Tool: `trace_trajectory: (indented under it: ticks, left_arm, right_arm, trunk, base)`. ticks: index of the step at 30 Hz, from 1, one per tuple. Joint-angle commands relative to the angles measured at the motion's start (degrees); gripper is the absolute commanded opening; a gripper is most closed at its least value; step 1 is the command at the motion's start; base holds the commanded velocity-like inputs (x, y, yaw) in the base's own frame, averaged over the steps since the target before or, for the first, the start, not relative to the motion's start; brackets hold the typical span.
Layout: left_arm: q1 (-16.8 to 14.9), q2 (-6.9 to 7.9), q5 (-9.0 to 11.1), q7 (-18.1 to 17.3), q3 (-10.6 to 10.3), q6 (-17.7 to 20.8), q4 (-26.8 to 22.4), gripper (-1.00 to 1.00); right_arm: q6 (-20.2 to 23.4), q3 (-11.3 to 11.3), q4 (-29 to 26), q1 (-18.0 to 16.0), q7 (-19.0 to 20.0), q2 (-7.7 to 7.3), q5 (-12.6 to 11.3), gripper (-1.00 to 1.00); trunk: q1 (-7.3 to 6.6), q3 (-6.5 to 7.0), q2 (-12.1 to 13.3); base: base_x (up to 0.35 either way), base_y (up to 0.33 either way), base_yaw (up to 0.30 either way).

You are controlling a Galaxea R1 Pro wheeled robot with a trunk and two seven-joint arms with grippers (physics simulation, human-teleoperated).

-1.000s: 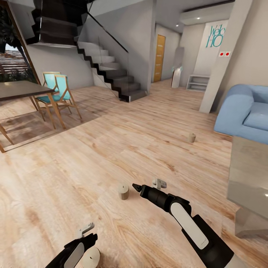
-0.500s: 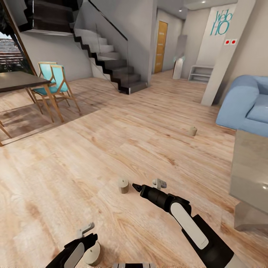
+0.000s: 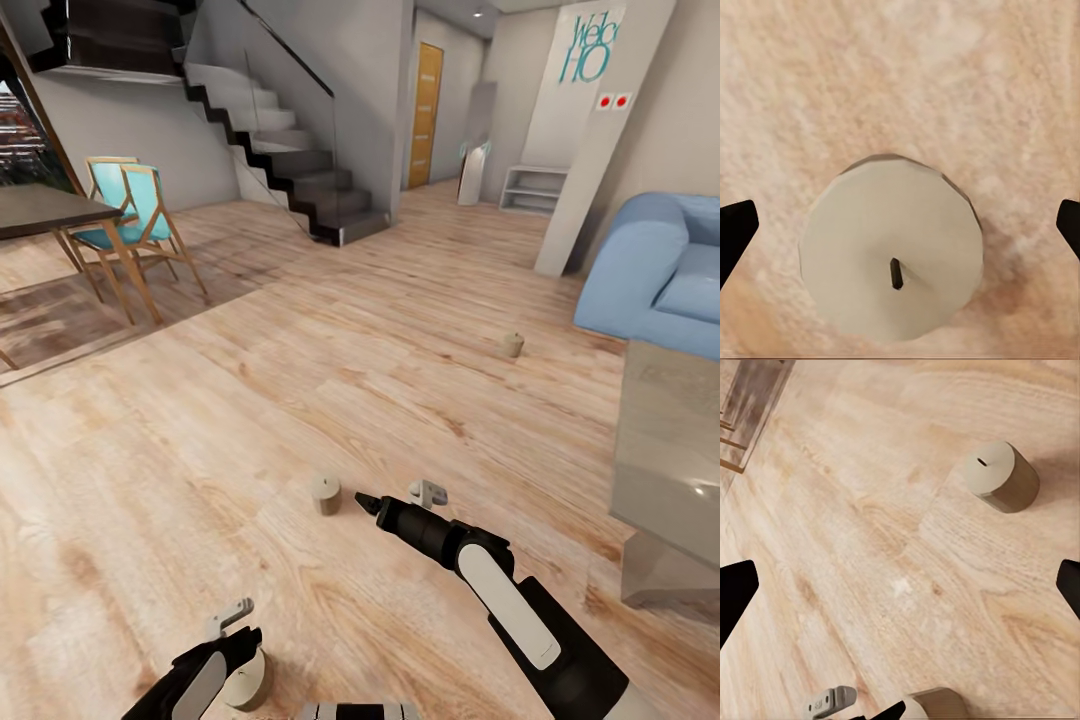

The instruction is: Place each of the two pumpkins and all three candles from the living room inside a cabinet in the living room (use any cabinet), then make sure every cabinet is closed, and position the cauldron so it is next to a table in the living room.

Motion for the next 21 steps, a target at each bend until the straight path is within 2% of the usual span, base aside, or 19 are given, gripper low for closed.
trace_trajectory:
  ticks: [1, 15, 17, 21]
  left_arm:
    - [0.0, 0.09, 0.5, 0.5, -0.5, 0.1, -0.1, 1.0]
    - [0.0, 0.09, 0.5, 0.6, -0.5, 0.1, -0.1, 1.0]
    - [0.0, 0.09, 0.5, 0.6, -0.5, 0.1, -0.1, 1.0]
    - [0.0, 0.09, 0.5, 0.6, -0.5, 0.1, -0.1, 1.0]
  right_arm:
    - [0.0, 0.1, -0.1, -0.1, -0.6, -0.04, -0.6, 1.0]
    - [0.0, 0.1, -0.7, -0.1, 0.0, -0.05, -0.6, 1.0]
    - [0.0, 0.1, -0.8, -0.1, 1.6, -0.06, -0.6, 1.0]
    - [0.4, 0.2, -1.4, -0.1, 10.3, -0.05, -0.6, 1.0]
  trunk:
    - [0.01, -0.28, 0.0]
    - [0.04, -0.5, -0.1]
    - [0.04, -0.5, -0.1]
    - [0.04, -0.5, -0.1]
  base:
    - [0.0, 0.0, 0.0]
    - [0.0, 0.0, -0.017]
    - [0.0, 0.0, 0.0]
    - [0.0, 0.0, 0.0]
